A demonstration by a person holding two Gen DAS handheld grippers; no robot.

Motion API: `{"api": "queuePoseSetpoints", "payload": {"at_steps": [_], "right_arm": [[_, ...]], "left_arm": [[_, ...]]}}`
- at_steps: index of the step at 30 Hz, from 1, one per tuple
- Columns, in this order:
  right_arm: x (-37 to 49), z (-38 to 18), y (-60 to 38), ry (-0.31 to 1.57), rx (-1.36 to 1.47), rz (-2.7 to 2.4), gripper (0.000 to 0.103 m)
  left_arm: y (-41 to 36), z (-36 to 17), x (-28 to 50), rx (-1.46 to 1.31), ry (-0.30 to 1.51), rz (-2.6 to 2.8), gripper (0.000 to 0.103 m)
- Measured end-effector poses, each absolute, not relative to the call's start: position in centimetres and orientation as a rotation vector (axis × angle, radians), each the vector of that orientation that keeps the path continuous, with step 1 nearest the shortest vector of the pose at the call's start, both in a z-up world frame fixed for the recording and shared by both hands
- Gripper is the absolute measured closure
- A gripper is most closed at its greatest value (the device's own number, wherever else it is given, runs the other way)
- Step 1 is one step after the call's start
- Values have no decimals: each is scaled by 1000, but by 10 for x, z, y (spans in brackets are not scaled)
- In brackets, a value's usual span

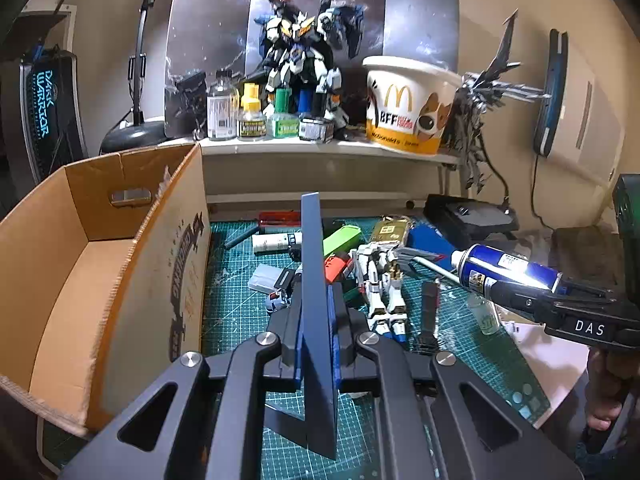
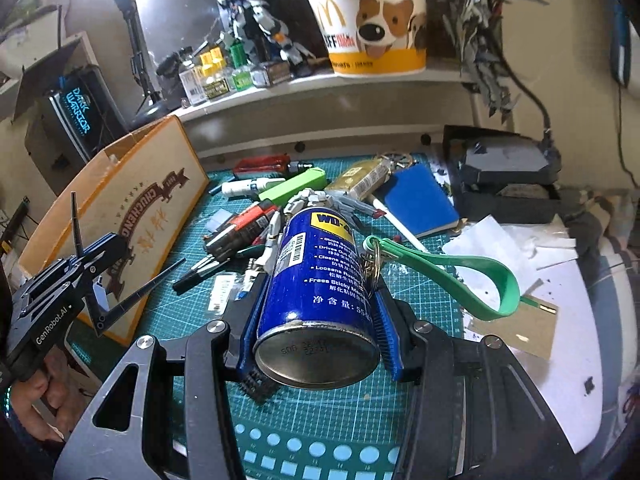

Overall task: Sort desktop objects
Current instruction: 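Lift the stand with left tool while right tool lifts the blue spray can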

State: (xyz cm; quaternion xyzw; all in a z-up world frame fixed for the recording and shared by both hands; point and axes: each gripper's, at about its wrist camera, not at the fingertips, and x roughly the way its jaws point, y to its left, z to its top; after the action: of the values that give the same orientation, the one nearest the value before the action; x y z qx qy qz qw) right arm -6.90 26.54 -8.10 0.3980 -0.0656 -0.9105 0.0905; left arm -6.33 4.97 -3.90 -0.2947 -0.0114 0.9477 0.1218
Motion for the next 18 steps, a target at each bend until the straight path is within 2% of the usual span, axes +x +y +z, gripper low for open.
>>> {"api": "queuePoseSetpoints", "payload": {"at_steps": [18], "right_arm": [[4,-30,236,-117,1038,-2789,58]], "left_arm": [[23,-6,-5,-724,-66,2779,93]]}}
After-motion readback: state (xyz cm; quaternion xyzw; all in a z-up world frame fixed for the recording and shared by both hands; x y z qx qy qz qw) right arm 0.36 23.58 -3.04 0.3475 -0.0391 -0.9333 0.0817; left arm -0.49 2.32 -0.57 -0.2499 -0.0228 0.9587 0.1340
